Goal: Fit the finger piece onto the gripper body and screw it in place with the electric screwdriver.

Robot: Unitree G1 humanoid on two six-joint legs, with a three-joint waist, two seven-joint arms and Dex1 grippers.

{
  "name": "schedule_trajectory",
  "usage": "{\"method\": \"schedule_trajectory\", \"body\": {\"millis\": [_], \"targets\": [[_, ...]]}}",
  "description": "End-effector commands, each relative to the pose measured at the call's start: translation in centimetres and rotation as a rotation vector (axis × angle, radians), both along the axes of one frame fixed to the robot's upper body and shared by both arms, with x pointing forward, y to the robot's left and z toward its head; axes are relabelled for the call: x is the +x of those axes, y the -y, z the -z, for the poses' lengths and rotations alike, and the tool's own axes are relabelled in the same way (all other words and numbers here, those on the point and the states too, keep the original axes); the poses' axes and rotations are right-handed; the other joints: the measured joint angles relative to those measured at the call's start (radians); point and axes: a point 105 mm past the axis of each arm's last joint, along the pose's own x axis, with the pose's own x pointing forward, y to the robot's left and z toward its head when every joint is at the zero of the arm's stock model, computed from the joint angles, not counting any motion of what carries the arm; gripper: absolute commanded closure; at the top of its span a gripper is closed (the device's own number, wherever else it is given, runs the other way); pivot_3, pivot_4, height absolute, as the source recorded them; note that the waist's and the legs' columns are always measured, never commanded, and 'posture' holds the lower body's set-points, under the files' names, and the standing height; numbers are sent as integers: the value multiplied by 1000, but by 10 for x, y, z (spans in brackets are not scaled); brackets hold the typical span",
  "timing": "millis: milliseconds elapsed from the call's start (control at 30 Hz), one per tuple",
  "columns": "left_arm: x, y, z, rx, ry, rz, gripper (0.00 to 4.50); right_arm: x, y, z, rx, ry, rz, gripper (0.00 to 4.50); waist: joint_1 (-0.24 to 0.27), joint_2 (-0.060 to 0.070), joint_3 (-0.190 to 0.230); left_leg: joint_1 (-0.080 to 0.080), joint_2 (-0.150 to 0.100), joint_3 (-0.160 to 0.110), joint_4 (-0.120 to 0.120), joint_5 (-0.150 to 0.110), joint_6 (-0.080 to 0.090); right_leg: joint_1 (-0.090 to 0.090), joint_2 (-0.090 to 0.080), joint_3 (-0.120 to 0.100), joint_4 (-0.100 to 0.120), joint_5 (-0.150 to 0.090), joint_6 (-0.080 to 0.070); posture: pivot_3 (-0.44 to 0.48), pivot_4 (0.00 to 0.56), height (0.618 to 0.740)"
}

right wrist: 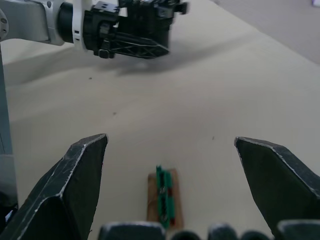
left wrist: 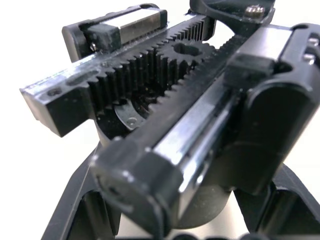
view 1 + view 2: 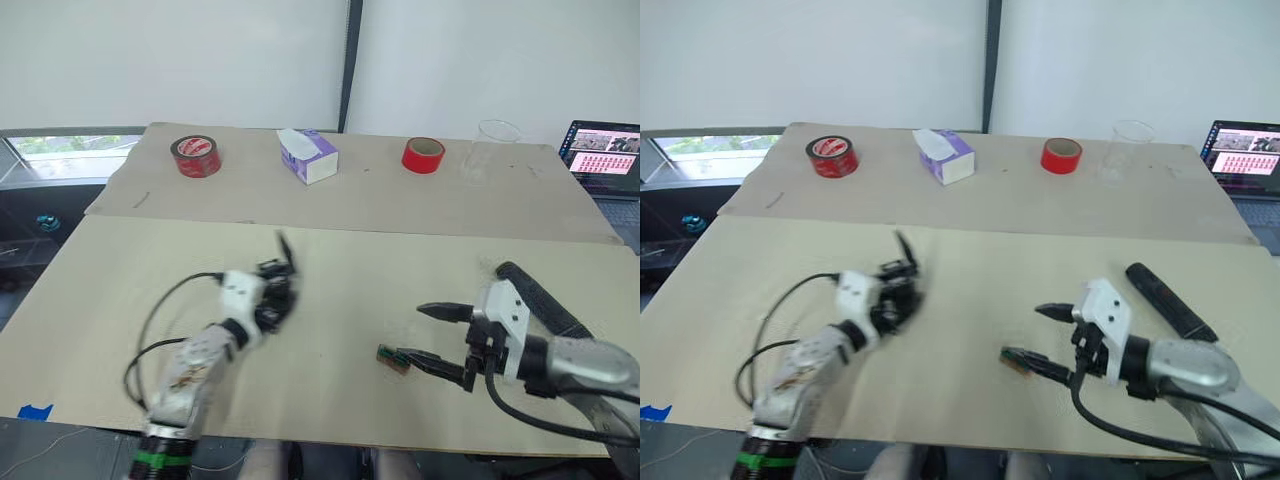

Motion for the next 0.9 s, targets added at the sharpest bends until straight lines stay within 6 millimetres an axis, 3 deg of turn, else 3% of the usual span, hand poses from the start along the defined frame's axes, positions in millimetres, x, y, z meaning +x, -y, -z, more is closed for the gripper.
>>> {"method": "schedule_trajectory", "body": {"millis": [33,233,400,467,600,733,900], "targets": [[6,48,-35,-38,131,97,2108,-3,3,-15,3,104,38,0,-7,0,0,0,0,-1,0,-1,9,0,2,0,0,0,0,0,150,740],[15,103,-21,29,132,185,2108,-5,14,-8,-2,104,125,0,-11,1,-1,2,1,-4,-3,3,14,0,7,1,1,-2,-1,0,150,740],[16,113,2,124,123,196,2108,-3,19,-2,-5,105,168,0,-10,1,0,1,1,-5,-2,3,15,0,7,1,1,-2,-1,0,150,740],[20,105,10,151,102,171,2108,-2,20,-2,3,109,180,0,-8,1,-1,1,1,-5,-1,2,15,0,6,0,1,-2,-1,0,150,740],[15,87,13,193,94,222,136,-1,19,-2,6,112,183,0,-10,1,-1,1,1,-6,-1,2,15,0,6,0,1,-2,-1,0,150,740],[-5,54,12,216,16,340,35,0,18,-2,7,116,184,0,-21,3,-2,1,2,-6,-2,3,15,0,6,0,2,-2,-2,0,150,740],[-29,22,12,307,-26,680,35,1,15,-3,9,123,182,0,-19,4,-2,2,2,-7,-1,3,14,0,5,-2,2,-5,-2,0,150,740]]}}
